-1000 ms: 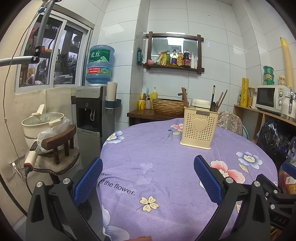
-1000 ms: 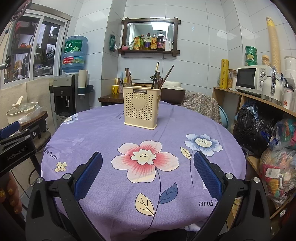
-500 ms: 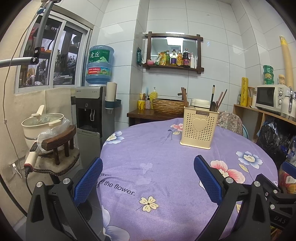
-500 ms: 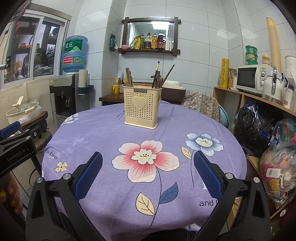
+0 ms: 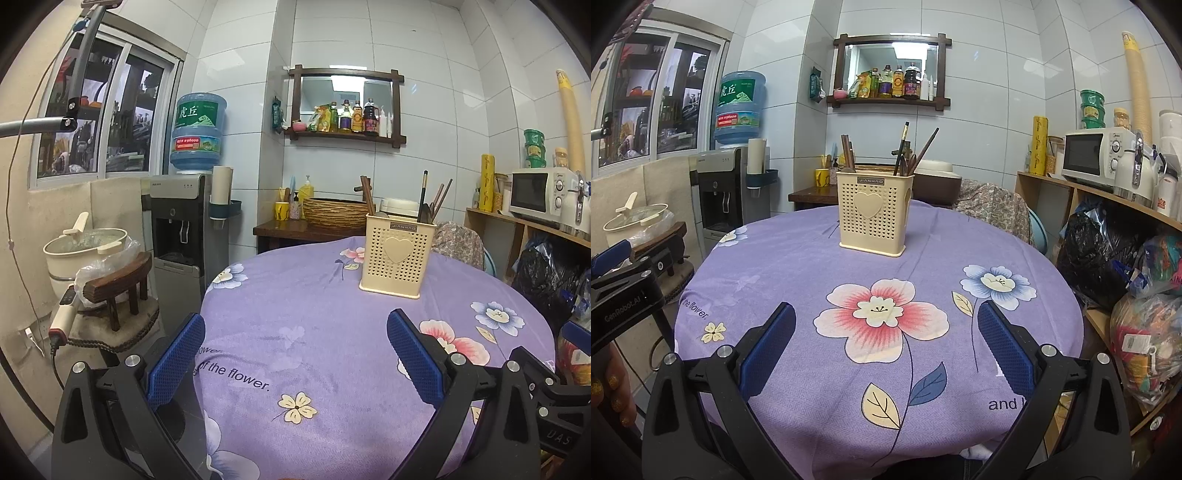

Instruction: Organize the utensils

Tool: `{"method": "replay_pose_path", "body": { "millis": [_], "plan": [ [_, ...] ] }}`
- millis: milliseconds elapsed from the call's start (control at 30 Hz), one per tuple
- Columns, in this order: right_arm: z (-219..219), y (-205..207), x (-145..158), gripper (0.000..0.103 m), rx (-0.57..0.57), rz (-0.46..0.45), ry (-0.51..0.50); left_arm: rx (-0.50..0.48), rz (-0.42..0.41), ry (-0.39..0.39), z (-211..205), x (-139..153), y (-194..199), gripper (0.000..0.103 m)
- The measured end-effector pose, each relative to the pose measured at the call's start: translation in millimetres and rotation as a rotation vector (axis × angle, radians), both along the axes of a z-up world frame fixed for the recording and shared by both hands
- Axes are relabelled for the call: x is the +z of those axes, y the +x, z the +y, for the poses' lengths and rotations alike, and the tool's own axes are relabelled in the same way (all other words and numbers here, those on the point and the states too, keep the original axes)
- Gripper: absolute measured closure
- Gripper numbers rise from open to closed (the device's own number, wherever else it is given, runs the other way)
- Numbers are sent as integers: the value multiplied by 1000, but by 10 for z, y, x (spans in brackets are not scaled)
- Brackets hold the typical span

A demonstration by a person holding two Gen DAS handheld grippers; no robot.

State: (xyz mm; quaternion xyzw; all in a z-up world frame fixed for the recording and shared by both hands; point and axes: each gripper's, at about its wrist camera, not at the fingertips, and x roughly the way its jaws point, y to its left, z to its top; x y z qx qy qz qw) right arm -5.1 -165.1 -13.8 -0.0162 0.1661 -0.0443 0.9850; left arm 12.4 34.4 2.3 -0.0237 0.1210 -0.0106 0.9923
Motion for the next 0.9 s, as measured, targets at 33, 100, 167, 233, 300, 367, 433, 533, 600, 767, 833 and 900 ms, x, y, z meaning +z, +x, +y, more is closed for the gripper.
{"method": "replay_pose_path", "body": {
  "millis": [33,100,167,233,300,367,433,533,600,767,833,900],
  "plan": [
    [-1,3,0,6,0,0,0,-1,1,-2,-8,3,4,5],
    [2,2,-1,6,2,1,-1,0,1,-2,-11,3,2,5],
    [1,4,-1,6,3,2,-1,-1,0,-1,-11,3,2,5],
    [-2,6,2,6,2,1,0,0,1,-1,-14,3,2,5],
    [0,6,0,6,2,2,0,0,-1,0,-7,2,0,5],
    [-1,5,-1,6,3,2,0,0,1,0,-11,2,3,5],
    [0,6,0,6,3,3,0,-1,1,-1,-2,0,1,5],
    [1,6,0,6,2,3,0,0,1,-1,-5,0,0,5],
    [4,4,-1,6,2,2,-1,0,1,-1,-4,-1,-1,5],
    [5,3,-1,6,4,4,1,-2,1,1,-18,0,2,5],
    [1,5,-1,6,3,4,1,-3,2,3,-3,4,1,5],
    [5,4,-3,6,4,5,2,-3,1,1,10,7,1,5]
  ]
}}
